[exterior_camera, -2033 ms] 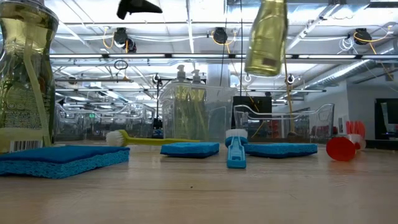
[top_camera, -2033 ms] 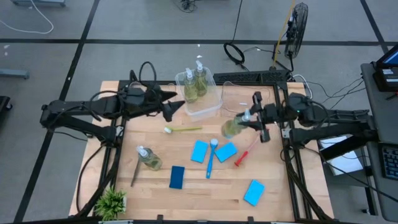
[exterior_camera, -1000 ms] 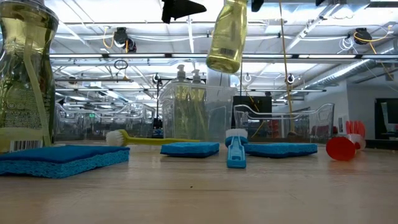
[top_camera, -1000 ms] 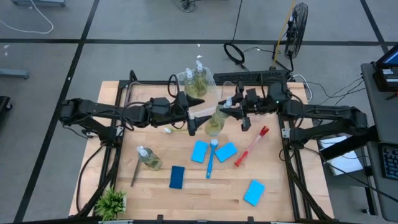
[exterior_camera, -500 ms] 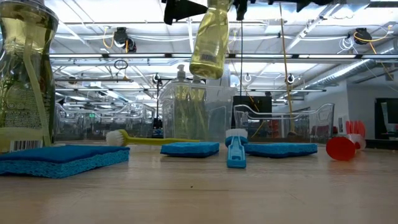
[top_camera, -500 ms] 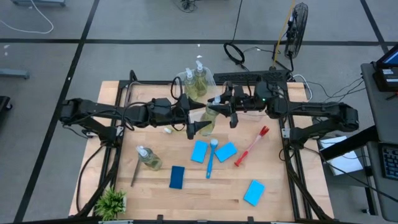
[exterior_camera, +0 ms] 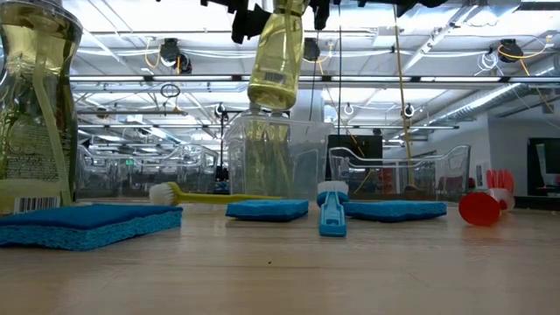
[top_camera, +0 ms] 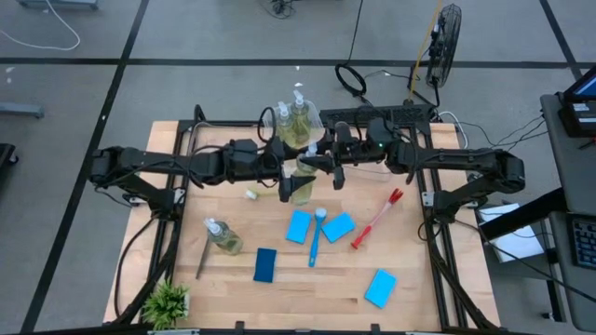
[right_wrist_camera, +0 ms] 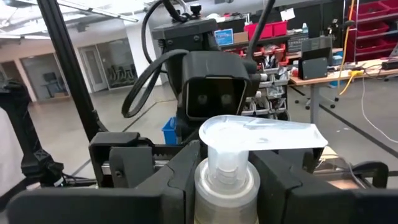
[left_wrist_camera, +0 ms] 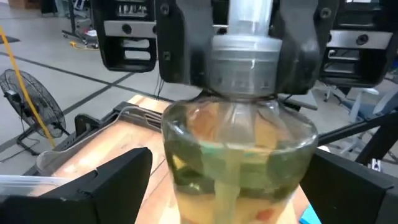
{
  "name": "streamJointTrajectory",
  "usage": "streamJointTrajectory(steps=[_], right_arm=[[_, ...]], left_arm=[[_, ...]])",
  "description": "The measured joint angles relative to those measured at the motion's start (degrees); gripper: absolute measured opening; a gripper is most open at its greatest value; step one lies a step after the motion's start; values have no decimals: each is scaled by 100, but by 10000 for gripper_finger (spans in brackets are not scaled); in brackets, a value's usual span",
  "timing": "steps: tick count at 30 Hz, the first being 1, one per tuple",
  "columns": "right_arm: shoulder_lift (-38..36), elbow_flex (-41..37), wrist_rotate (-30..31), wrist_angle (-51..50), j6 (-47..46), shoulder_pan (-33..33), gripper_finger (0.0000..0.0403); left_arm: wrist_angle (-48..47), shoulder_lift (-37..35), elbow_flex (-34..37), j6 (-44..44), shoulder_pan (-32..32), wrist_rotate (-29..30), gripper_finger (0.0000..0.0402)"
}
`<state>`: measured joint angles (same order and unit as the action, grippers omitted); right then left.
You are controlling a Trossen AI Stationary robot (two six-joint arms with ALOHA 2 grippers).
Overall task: Pick & Place Kitchen Sink Supplies
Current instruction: Put the yellow dish soap into the white bin
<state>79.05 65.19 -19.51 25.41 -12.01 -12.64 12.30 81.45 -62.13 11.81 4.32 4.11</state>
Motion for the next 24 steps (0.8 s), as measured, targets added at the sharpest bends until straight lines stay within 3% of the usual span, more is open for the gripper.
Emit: streamJointTrajectory(steps=[4, 11, 24], right_arm=[[33, 2, -8, 40, -63, 0, 97], [48, 2, -9, 44, -122, 0, 97], [44, 2, -7, 44, -204, 0, 113]], left_arm=[[-28, 0, 0, 64, 76, -301, 335], [4, -2, 0, 162, 131, -500, 201], [0, -2, 0, 116, 129, -428, 199]])
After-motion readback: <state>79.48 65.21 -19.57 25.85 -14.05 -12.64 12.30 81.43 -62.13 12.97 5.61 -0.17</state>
